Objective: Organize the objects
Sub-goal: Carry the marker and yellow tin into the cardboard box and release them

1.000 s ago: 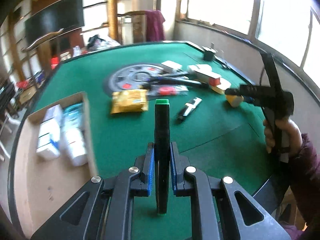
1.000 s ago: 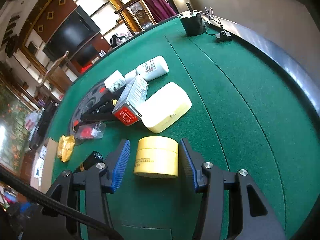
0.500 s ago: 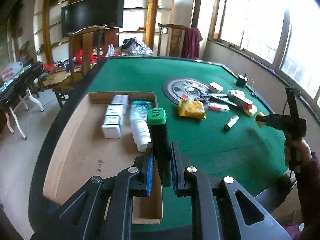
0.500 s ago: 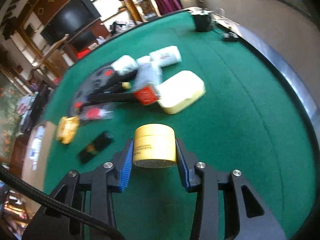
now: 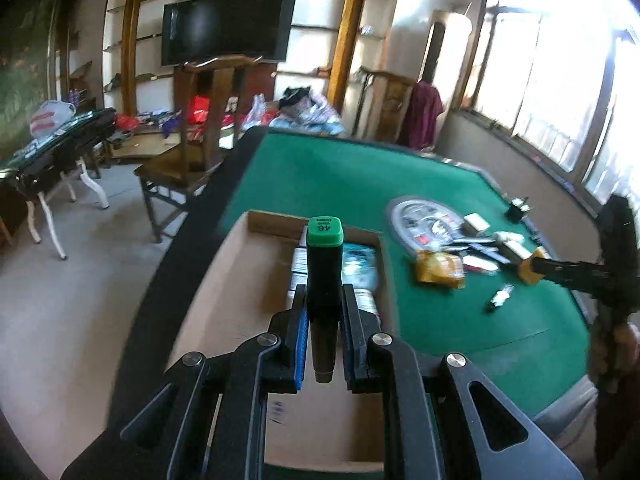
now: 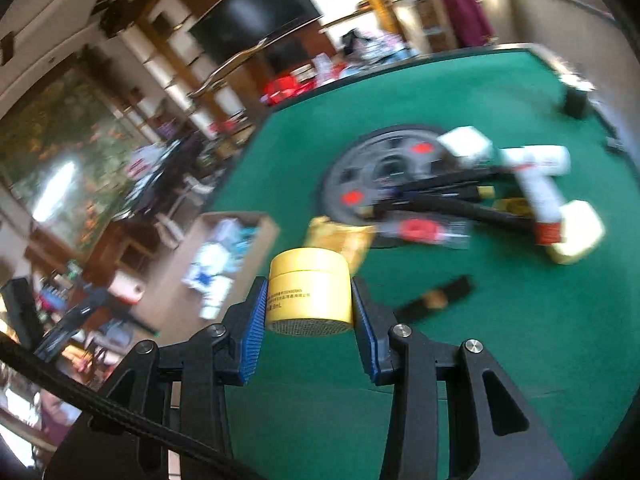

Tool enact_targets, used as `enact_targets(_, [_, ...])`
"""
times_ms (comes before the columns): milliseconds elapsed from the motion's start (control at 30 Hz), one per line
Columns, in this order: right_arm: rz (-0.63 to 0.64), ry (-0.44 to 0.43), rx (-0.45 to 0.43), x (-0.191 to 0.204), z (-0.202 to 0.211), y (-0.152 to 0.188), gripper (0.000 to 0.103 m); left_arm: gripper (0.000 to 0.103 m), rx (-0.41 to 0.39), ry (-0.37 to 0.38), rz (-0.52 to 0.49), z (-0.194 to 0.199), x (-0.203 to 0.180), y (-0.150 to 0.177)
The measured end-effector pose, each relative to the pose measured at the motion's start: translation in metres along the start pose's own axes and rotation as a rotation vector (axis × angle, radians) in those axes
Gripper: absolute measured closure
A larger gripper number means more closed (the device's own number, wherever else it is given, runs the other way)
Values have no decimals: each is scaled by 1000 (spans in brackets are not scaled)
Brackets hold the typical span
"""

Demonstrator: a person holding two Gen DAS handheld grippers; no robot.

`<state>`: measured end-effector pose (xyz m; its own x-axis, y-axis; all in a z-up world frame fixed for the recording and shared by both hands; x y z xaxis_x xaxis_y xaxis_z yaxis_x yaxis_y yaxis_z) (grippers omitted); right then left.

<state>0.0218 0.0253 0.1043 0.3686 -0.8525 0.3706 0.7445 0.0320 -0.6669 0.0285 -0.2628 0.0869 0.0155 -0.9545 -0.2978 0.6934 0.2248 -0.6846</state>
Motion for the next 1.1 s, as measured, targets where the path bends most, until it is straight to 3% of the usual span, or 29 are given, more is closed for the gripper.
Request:
enact_targets(100, [11,-65,35,24,-26,-5,65,91,47,-50,-23,-25,11,-8])
enact_targets(300, [54,-108,100,62,-82,-12,65,91,141,-128,-80,-83,19,-21])
enact_targets(733, [75,-142,225,102,-173,-13,65,91,238,-184,-25,-178,41,-40])
enact_targets(900, [90,-139,244,106,-183,-15,65,91,212,-186,4,-175,50,-39])
enact_targets(1067, [91,-163,246,112,-186,-19,65,88,86,-159,37,-133,58,-51])
enact_targets(1100, [96,-176,241,116,-188,-23,65,83,59,-169,52,-126,65,-56])
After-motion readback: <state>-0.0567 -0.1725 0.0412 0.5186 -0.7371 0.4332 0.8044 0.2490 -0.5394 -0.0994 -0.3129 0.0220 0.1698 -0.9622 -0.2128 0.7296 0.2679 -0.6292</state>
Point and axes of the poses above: each gripper's, at about its wrist camera, not at the fingertips, and z roughly against the way its jaws point, x to its left, y to its underside, the point moved 5 cm from there along -z, roughly the way its jaws point, and after that the axes turned 13 degrees about z, right-handed, at the moved point
